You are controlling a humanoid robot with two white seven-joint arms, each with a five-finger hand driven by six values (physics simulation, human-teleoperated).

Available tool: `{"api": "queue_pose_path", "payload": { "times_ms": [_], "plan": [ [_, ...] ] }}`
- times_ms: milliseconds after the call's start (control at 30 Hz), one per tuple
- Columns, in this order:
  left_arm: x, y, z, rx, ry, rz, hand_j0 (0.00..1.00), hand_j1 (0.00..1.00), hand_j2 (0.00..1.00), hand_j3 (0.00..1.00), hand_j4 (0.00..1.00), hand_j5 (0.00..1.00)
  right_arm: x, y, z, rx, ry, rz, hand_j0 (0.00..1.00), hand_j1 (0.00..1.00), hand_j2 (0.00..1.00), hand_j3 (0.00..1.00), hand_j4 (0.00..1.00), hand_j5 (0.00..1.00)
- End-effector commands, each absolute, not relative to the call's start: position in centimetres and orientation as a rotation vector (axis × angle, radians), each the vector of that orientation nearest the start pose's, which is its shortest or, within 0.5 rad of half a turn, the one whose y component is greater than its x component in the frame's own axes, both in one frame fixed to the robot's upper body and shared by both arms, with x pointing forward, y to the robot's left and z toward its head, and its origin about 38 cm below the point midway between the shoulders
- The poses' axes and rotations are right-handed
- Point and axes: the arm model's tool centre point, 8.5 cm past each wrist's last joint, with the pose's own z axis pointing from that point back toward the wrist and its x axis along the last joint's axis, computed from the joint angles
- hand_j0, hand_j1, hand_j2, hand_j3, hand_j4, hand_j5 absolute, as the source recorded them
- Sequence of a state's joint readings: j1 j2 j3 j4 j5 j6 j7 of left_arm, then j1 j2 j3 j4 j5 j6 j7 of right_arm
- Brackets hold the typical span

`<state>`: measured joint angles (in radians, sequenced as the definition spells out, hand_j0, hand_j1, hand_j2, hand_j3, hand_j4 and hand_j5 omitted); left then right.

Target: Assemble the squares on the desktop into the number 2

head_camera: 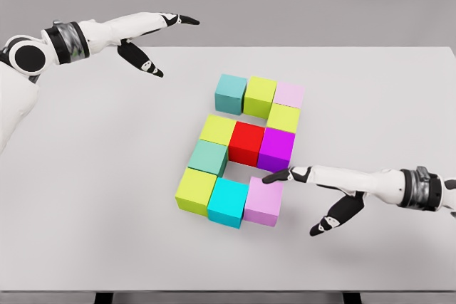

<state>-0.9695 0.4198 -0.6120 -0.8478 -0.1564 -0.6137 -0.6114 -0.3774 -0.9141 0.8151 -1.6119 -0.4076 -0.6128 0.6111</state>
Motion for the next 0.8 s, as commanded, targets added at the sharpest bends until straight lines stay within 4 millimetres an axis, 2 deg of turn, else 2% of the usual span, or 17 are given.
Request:
{"api": "queue_pose_path", "payload": {
  "times_ms": [0, 400, 633, 767],
  "plan": [
    [54.6, 24.3, 24.4, 0.143, -1.633, -1.652, 1.00, 1.00, 1.00, 1.00, 1.00, 1.00, 32.7, -26.7, 13.7, 0.600, -1.528, 1.546, 1.00, 1.00, 1.00, 1.00, 1.00, 1.00],
    [54.6, 24.6, 24.5, 0.149, -1.628, -1.651, 1.00, 1.00, 1.00, 1.00, 1.00, 1.00, 32.5, -26.2, 13.7, 0.615, -1.535, 1.544, 1.00, 1.00, 1.00, 1.00, 1.00, 1.00],
    [54.6, 24.6, 24.5, 0.150, -1.629, -1.653, 1.00, 1.00, 1.00, 1.00, 1.00, 1.00, 33.3, -27.3, 13.1, 0.576, -1.516, 1.522, 1.00, 1.00, 1.00, 1.00, 1.00, 1.00],
    [54.6, 24.6, 24.5, 0.149, -1.630, -1.650, 1.00, 1.00, 1.00, 1.00, 1.00, 1.00, 33.4, -27.2, 12.7, 0.578, -1.512, 1.516, 1.00, 1.00, 1.00, 1.00, 1.00, 1.00]
  ]
}}
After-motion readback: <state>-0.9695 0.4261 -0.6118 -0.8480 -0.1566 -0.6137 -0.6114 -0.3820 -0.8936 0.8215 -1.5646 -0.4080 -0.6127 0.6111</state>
